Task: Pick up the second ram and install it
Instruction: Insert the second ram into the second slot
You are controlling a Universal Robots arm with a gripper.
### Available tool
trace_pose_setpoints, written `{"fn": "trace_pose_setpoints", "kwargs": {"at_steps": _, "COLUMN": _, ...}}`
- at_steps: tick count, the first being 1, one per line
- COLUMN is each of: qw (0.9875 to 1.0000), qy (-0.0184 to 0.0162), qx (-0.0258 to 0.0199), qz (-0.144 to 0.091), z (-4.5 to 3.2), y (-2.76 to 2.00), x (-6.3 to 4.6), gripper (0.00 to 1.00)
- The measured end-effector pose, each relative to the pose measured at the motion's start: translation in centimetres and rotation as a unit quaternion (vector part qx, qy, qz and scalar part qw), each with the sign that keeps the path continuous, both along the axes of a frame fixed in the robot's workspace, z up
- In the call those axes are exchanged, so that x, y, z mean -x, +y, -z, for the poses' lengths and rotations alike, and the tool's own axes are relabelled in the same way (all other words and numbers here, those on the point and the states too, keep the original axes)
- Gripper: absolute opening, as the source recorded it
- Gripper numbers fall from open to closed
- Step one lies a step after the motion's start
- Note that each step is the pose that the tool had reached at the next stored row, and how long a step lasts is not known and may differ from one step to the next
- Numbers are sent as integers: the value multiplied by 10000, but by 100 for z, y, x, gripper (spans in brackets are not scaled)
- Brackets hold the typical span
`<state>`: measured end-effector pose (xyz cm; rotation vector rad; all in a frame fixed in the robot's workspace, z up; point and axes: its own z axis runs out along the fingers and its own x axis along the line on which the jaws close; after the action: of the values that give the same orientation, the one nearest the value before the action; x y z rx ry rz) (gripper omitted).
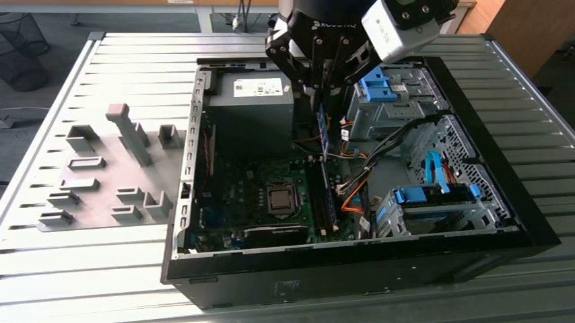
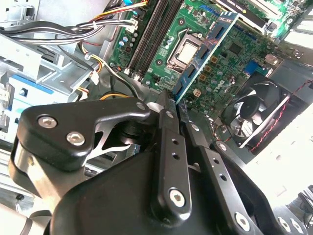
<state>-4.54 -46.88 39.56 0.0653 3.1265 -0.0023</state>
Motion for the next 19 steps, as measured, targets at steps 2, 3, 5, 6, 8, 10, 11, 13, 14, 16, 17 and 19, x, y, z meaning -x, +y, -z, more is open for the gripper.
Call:
{"fn": "trace_pose_setpoints", "kwargs": {"at_steps": 2, "qw": 10000, "qy": 0, "qx": 0, "qz": 0, "z": 0, "y": 0, "x": 0, "gripper": 14}}
{"fn": "trace_pose_setpoints", "kwargs": {"at_steps": 3, "qw": 10000, "qy": 0, "qx": 0, "qz": 0, "z": 0, "y": 0, "x": 0, "gripper": 14}}
{"fn": "trace_pose_setpoints", "kwargs": {"at_steps": 5, "qw": 10000, "qy": 0, "qx": 0, "qz": 0, "z": 0, "y": -1, "x": 0, "gripper": 14}}
{"fn": "trace_pose_setpoints", "kwargs": {"at_steps": 6, "qw": 10000, "qy": 0, "qx": 0, "qz": 0, "z": 0, "y": -1, "x": 0, "gripper": 14}}
{"fn": "trace_pose_setpoints", "kwargs": {"at_steps": 8, "qw": 10000, "qy": 0, "qx": 0, "qz": 0, "z": 0, "y": -1, "x": 0, "gripper": 14}}
{"fn": "trace_pose_setpoints", "kwargs": {"at_steps": 10, "qw": 10000, "qy": 0, "qx": 0, "qz": -1, "z": 4, "y": -1, "x": -10, "gripper": 14}}
{"fn": "trace_pose_setpoints", "kwargs": {"at_steps": 11, "qw": 10000, "qy": 0, "qx": 0, "qz": -2, "z": 8, "y": -1, "x": -24, "gripper": 14}}
{"fn": "trace_pose_setpoints", "kwargs": {"at_steps": 13, "qw": 10000, "qy": 0, "qx": 0, "qz": -9, "z": 31, "y": -1, "x": -45, "gripper": 14}}
{"fn": "trace_pose_setpoints", "kwargs": {"at_steps": 14, "qw": 10000, "qy": 0, "qx": 0, "qz": -14, "z": 49, "y": -1, "x": -50, "gripper": 14}}
{"fn": "trace_pose_setpoints", "kwargs": {"at_steps": 16, "qw": 10000, "qy": 0, "qx": 0, "qz": -17, "z": 84, "y": -1, "x": -52, "gripper": 14}}
{"fn": "trace_pose_setpoints", "kwargs": {"at_steps": 17, "qw": 10000, "qy": 0, "qx": 0, "qz": -19, "z": 103, "y": -1, "x": -52, "gripper": 14}}
{"fn": "trace_pose_setpoints", "kwargs": {"at_steps": 19, "qw": 10000, "qy": 0, "qx": 0, "qz": -95, "z": 140, "y": -2, "x": -53, "gripper": 14}}
